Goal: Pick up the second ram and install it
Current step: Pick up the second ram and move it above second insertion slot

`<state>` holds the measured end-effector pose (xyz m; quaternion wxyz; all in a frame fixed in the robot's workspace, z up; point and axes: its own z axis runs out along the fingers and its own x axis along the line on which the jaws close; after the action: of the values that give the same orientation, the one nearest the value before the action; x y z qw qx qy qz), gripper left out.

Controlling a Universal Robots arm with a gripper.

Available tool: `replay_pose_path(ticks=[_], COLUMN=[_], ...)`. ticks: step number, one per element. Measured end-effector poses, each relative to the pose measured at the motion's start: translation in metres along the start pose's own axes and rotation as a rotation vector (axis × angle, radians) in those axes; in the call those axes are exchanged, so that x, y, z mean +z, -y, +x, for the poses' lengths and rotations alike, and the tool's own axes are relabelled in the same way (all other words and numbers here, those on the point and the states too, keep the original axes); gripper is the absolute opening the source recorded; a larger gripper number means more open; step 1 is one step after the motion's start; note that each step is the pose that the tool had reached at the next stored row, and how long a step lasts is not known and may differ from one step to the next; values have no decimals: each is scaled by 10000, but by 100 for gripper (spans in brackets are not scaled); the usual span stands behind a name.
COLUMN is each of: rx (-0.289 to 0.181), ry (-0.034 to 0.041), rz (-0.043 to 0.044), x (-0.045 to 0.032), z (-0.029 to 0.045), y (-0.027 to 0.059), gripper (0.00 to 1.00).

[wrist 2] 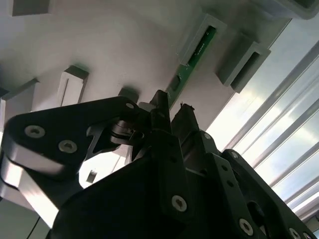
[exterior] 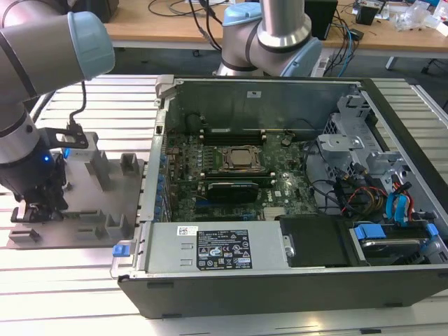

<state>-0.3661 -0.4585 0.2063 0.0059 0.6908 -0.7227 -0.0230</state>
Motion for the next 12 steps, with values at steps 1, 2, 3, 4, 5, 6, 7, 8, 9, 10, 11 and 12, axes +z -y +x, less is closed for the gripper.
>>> replay_pose_path(ticks=[1, 2, 3, 4, 5, 6, 7, 8, 9, 10, 11, 12], rx=[0, 0, 1, 1, 1, 1, 1, 1, 1, 1, 1, 1], ry=[0, 0, 4, 6, 7, 7, 8, 9, 8, 8, 9, 9], rz=[0, 1, -1, -1, -1, 0, 0, 0, 0, 0, 0, 0], x=[20, 39, 44, 44, 44, 44, 45, 44, 44, 44, 44, 44], z=[1, 1, 1, 0, 0, 0, 0, 0, 1, 0, 1, 0], y=[1, 1, 0, 0, 1, 1, 1, 1, 1, 1, 1, 1], gripper=[30, 30, 30, 30, 30, 30, 29, 22, 15, 13, 13, 13])
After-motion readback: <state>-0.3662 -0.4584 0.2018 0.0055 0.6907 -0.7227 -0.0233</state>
